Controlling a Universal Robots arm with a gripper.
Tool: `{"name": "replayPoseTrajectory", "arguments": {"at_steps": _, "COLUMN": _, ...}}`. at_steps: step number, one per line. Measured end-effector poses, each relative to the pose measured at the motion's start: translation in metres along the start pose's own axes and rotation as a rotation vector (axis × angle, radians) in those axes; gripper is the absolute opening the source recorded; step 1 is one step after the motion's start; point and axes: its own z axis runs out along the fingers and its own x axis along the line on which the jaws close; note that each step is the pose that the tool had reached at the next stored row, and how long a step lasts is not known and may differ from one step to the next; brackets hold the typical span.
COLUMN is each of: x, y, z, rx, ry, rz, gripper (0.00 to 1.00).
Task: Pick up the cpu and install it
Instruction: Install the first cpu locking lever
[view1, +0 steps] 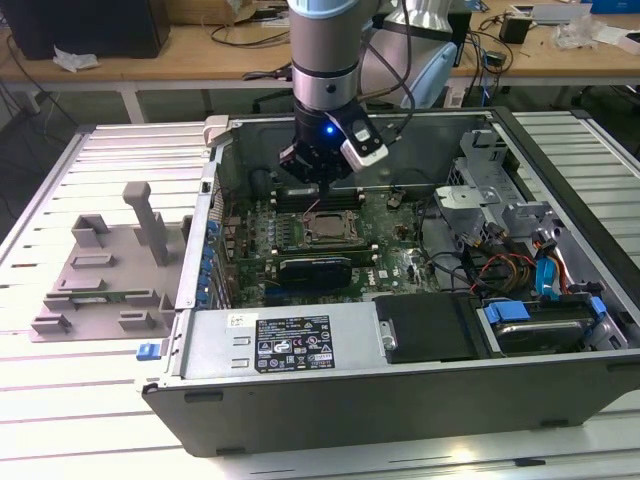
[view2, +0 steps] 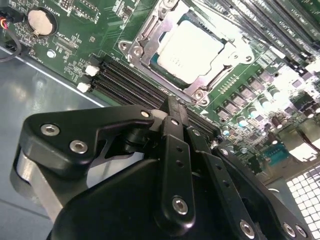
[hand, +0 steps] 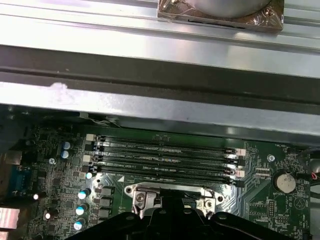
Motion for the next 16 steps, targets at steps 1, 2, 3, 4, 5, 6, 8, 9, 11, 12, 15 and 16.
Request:
{"name": "replayPoseTrajectory", "arguments": {"at_steps": 1, "x": -0.0001, "y": 0.0018, "z": 0.0013, "rx": 0.0004, "ry": -0.0037, "rz": -0.001, "gripper": 0.11}}
{"name": "replayPoseTrajectory", "arguments": {"at_steps": 2, "x": 0.0004, "y": 0.0021, "z": 0.0020, "rx": 0.0012, "ry": -0.0109, "rz": -0.002, "gripper": 0.11}}
{"name": "replayPoseTrajectory", "arguments": {"at_steps": 3, "x": 0.0009, "y": 0.0022, "z": 0.0024, "rx": 0.0018, "ry": -0.0171, "rz": -0.002, "gripper": 0.11}}
{"name": "replayPoseTrajectory", "arguments": {"at_steps": 4, "x": 0.0021, "y": 0.0024, "z": 0.0032, "rx": 0.0034, "ry": -0.0330, "rz": -0.005, "gripper": 0.11}}
{"name": "replayPoseTrajectory", "arguments": {"at_steps": 5, "x": 0.0027, "y": 0.0025, "z": 0.0036, "rx": 0.0042, "ry": -0.0411, "rz": -0.006, "gripper": 0.11}}
{"name": "replayPoseTrajectory", "arguments": {"at_steps": 6, "x": 0.0036, "y": 0.0025, "z": 0.0040, "rx": 0.0052, "ry": -0.0507, "rz": -0.007, "gripper": 0.11}}
{"name": "replayPoseTrajectory", "arguments": {"at_steps": 8, "x": 0.0052, "y": 0.0026, "z": 0.0046, "rx": 0.0071, "ry": -0.0694, "rz": -0.010, "gripper": 0.11}}
{"name": "replayPoseTrajectory", "arguments": {"at_steps": 9, "x": 0.0060, "y": 0.0026, "z": 0.0049, "rx": 0.0079, "ry": -0.0784, "rz": -0.011, "gripper": 0.11}}
{"name": "replayPoseTrajectory", "arguments": {"at_steps": 11, "x": 0.0097, "y": 0.0028, "z": 0.0060, "rx": 0.0108, "ry": -0.1055, "rz": -0.014, "gripper": 0.11}}
{"name": "replayPoseTrajectory", "arguments": {"at_steps": 12, "x": 0.0119, "y": 0.0030, "z": 0.0068, "rx": 0.0112, "ry": -0.1109, "rz": -0.015, "gripper": 0.11}}
{"name": "replayPoseTrajectory", "arguments": {"at_steps": 15, "x": 0.0209, "y": 0.0035, "z": 0.0099, "rx": 0.0129, "ry": -0.1275, "rz": -0.017, "gripper": 0.11}}
{"name": "replayPoseTrajectory", "arguments": {"at_steps": 16, "x": 0.0224, "y": 0.0035, "z": 0.0108, "rx": 0.0133, "ry": -0.1309, "rz": -0.018, "gripper": 0.11}}
